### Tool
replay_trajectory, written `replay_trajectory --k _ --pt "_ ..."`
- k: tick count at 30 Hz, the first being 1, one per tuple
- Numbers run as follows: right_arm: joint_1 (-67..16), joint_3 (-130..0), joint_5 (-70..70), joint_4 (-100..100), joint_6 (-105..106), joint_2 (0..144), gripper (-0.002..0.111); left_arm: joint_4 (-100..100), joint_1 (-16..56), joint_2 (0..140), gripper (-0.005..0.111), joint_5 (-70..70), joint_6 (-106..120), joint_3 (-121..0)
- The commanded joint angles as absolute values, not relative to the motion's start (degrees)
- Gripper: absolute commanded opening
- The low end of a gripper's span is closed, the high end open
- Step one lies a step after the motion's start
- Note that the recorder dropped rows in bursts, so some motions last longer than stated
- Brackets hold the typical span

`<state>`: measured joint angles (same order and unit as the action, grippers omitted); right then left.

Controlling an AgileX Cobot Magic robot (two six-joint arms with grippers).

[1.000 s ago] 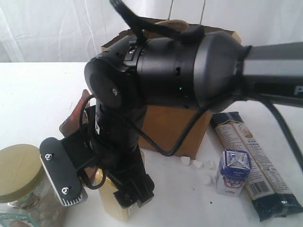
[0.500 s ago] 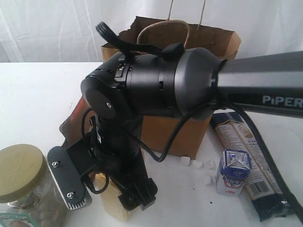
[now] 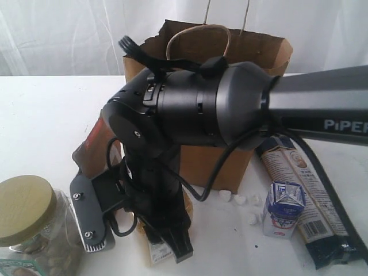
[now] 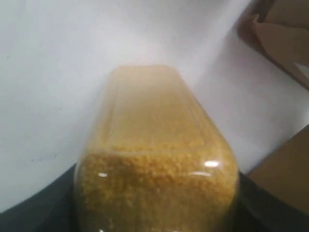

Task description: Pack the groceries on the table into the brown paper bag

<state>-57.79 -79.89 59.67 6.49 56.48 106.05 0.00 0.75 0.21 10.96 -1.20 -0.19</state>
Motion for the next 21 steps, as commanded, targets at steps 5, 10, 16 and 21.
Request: replay_trajectory --k 5,10,16,21 --pt "-57.7 -79.3 60.1 6.1 47.5 102.3 0.001 0.0 0.7 0.0 0.000 10.8 -1.2 0.0" --pt "-57.7 -79.3 58.4 6.0 42.3 97.8 0.000 0.0 0.7 0.0 0.000 10.8 -1.2 0.0" --pt "-57.7 -79.3 56.3 5.9 38.5 91.7 0.000 0.0 0.7 0.0 0.000 10.8 -1.2 0.0" --pt "-57.7 -79.3 55.1 1.8 33.4 84.5 0.000 0.0 0.7 0.0 0.000 10.8 -1.2 0.0"
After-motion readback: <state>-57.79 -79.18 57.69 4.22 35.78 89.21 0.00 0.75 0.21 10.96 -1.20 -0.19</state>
